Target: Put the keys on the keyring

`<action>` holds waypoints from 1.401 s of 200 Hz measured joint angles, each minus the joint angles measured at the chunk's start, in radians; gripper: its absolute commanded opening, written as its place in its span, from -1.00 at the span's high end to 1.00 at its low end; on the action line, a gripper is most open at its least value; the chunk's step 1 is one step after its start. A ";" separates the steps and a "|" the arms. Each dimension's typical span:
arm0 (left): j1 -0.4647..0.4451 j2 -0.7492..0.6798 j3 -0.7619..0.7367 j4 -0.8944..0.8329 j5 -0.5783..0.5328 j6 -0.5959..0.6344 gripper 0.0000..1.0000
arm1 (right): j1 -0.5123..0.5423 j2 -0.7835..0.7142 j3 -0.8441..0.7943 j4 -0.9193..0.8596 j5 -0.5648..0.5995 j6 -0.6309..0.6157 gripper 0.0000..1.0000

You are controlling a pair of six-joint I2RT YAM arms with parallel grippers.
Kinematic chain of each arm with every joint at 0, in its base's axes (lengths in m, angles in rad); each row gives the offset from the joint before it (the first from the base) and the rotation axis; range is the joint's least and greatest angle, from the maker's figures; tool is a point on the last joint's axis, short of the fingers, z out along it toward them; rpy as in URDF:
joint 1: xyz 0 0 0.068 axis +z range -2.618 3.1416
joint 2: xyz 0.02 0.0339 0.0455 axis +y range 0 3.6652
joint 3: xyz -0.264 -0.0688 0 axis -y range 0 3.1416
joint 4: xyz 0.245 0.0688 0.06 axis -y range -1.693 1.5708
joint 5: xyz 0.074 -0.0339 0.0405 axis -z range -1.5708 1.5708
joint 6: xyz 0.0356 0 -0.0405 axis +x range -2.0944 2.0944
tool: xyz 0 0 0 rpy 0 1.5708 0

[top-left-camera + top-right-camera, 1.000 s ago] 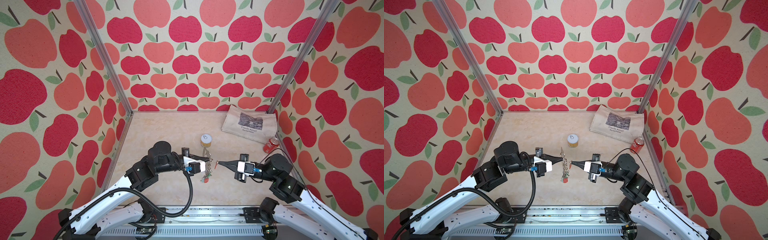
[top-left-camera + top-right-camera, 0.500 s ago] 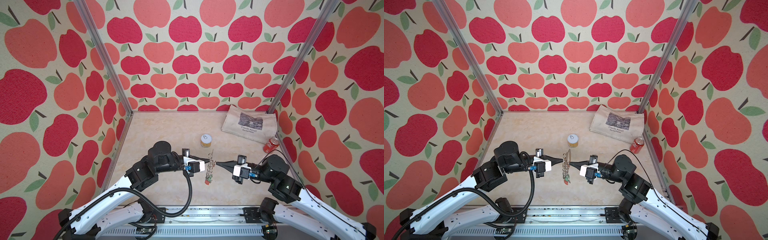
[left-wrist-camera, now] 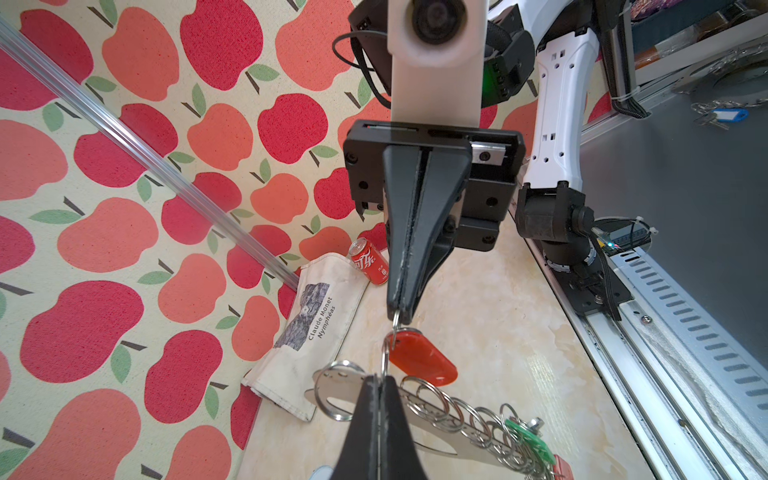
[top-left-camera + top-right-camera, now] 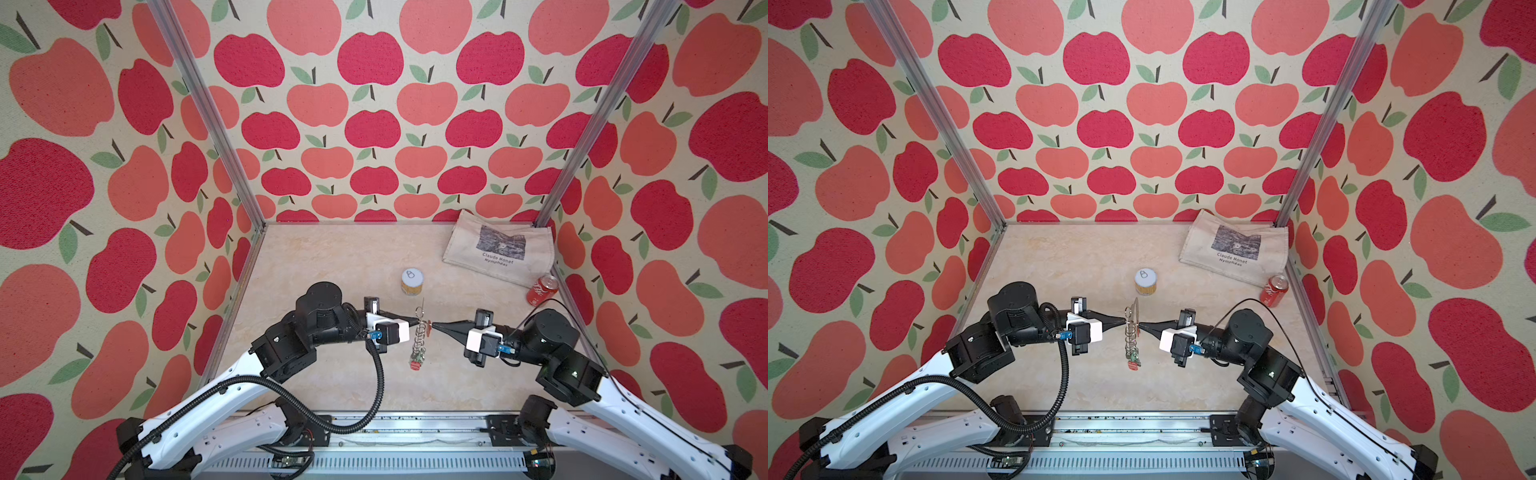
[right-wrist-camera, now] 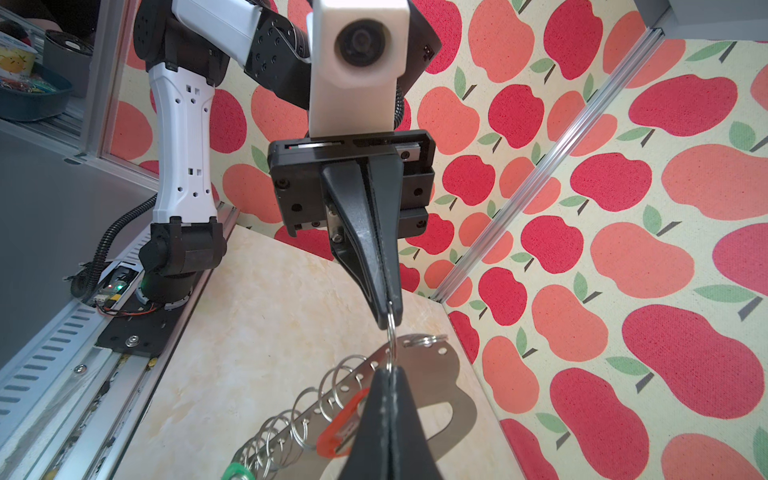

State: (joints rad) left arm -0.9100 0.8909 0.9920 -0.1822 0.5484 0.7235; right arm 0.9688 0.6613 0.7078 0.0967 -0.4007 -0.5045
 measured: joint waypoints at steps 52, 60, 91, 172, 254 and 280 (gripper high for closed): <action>0.000 0.000 -0.001 0.000 -0.001 0.000 1.00 | 0.000 -0.010 0.000 0.006 -0.001 0.014 1.00; 0.000 0.000 -0.002 0.001 -0.001 0.000 1.00 | 0.000 -0.011 0.000 0.006 -0.001 0.018 1.00; 0.000 0.000 -0.010 0.001 -0.001 0.000 1.00 | 0.000 -0.010 0.001 0.006 -0.001 0.030 1.00; -0.002 -0.001 -0.015 0.009 -0.011 0.001 1.00 | 0.000 -0.001 0.014 0.006 -0.011 0.050 1.00; -0.008 -0.008 -0.044 0.052 -0.043 0.009 1.00 | 0.000 0.012 0.016 0.005 -0.011 0.061 1.00; -0.009 -0.009 -0.044 0.053 -0.043 0.009 1.00 | 0.000 0.024 0.019 -0.002 -0.011 0.061 1.00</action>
State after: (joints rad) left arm -0.9188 0.8818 0.9478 -0.1287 0.5053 0.7322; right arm 0.9688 0.6849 0.7273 0.0952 -0.4118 -0.4438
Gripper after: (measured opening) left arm 0.048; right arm 0.042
